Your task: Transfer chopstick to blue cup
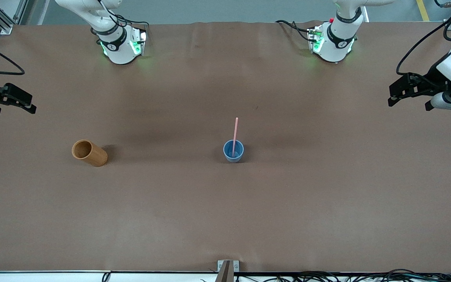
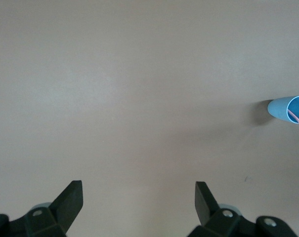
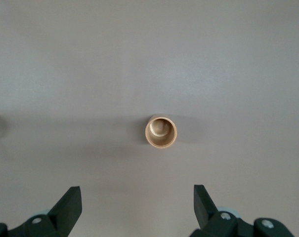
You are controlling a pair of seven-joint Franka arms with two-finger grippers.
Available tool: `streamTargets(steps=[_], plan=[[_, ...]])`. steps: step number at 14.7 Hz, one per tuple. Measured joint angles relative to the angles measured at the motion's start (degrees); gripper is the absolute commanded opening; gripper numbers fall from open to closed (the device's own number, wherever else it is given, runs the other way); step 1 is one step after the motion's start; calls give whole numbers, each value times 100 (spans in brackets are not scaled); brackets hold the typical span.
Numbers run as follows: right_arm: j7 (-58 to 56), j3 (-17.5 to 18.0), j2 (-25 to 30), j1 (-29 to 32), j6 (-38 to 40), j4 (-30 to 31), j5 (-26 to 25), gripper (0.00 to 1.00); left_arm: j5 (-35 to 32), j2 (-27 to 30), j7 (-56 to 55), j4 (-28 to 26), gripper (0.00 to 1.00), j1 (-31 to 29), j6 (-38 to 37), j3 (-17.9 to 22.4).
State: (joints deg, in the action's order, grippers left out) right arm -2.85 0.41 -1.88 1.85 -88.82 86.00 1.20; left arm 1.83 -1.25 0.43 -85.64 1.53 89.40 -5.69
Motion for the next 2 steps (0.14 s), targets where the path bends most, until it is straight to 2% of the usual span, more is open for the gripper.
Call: streamTargets(steps=[2], plan=[[-5, 4, 0, -7, 0, 0, 4, 100, 0, 0, 0, 0, 100, 0, 0, 0]])
